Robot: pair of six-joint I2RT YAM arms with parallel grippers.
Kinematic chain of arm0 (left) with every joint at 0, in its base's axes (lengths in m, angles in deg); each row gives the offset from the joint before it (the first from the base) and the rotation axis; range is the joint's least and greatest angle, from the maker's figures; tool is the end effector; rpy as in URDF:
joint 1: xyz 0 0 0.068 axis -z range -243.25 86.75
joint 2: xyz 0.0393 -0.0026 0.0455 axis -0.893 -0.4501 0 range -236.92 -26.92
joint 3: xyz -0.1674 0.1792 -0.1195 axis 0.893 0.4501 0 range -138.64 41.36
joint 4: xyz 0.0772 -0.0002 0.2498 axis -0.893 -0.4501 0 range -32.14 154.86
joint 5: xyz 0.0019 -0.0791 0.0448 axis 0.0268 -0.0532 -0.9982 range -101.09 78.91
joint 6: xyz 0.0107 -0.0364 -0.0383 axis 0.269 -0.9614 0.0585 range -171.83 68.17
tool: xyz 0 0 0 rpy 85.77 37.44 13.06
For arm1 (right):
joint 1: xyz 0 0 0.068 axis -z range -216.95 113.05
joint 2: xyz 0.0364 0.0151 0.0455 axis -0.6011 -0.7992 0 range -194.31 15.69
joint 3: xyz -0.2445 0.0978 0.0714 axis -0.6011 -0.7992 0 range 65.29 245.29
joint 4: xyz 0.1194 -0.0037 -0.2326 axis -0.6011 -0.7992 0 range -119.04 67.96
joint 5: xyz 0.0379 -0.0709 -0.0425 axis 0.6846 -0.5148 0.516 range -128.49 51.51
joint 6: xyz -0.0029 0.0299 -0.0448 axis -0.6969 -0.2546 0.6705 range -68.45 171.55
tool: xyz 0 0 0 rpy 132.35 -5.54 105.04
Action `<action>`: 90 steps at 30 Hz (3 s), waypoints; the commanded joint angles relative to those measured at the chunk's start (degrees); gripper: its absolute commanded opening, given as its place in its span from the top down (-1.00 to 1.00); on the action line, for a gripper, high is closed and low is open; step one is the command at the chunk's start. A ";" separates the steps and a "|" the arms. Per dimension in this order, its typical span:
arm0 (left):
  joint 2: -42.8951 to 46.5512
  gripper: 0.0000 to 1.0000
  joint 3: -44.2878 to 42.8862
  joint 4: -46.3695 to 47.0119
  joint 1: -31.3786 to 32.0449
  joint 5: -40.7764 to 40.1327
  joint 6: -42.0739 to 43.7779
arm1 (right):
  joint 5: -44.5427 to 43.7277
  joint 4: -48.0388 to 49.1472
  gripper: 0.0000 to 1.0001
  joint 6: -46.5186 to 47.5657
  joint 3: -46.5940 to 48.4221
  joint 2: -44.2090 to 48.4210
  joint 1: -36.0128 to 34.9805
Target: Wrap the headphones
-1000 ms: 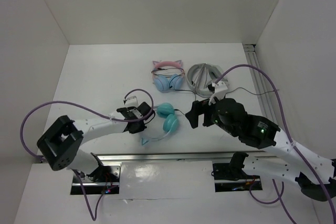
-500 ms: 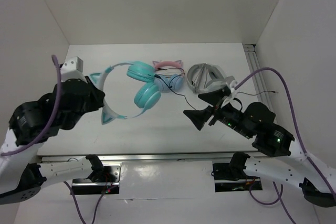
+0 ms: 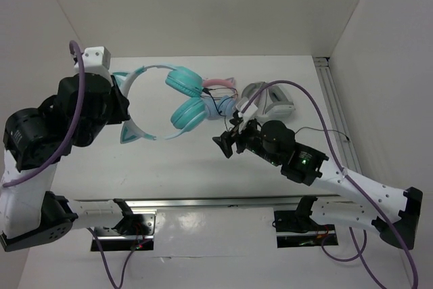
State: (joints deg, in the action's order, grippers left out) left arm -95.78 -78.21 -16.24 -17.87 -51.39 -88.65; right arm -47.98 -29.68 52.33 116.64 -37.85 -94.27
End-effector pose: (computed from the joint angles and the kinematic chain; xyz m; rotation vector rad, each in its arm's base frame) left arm 0.1013 -0.0698 0.5361 -0.2604 1.9547 -0.1931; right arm 0.1225 0.1802 0.3578 -0.7518 1.6082 0.5764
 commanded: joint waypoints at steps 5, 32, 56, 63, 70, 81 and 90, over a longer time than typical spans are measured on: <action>0.92 1.00 -6.11 2.79 -1.00 1.97 1.22 | -2.72 12.38 -0.52 1.33 -4.76 1.68 0.89; 2.07 1.00 -4.81 2.79 -7.07 -6.28 -2.39 | 1.95 31.04 0.98 -9.73 -24.72 1.41 7.31; 1.28 1.00 45.91 40.04 10.67 -12.34 32.14 | -28.13 -15.30 1.00 -3.95 13.25 -0.95 -7.63; -4.62 1.00 49.26 42.25 22.45 -14.30 38.58 | -30.48 -17.05 1.00 -2.36 13.25 2.03 -8.16; -0.32 1.00 49.96 38.92 28.52 1.42 37.96 | -36.73 -18.64 1.00 -2.36 14.48 -1.30 -8.16; 7.07 1.00 50.67 39.53 29.76 20.33 39.63 | -31.48 -12.40 1.00 -1.04 13.86 -7.80 -5.71; 17.96 1.00 49.52 44.71 29.76 25.61 39.63 | -21.46 -7.84 1.00 -2.18 8.16 -8.34 -0.61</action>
State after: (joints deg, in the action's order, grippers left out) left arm -83.19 -26.50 22.55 11.27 -32.96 -50.07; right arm -73.03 -44.63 50.71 126.13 -46.92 -97.39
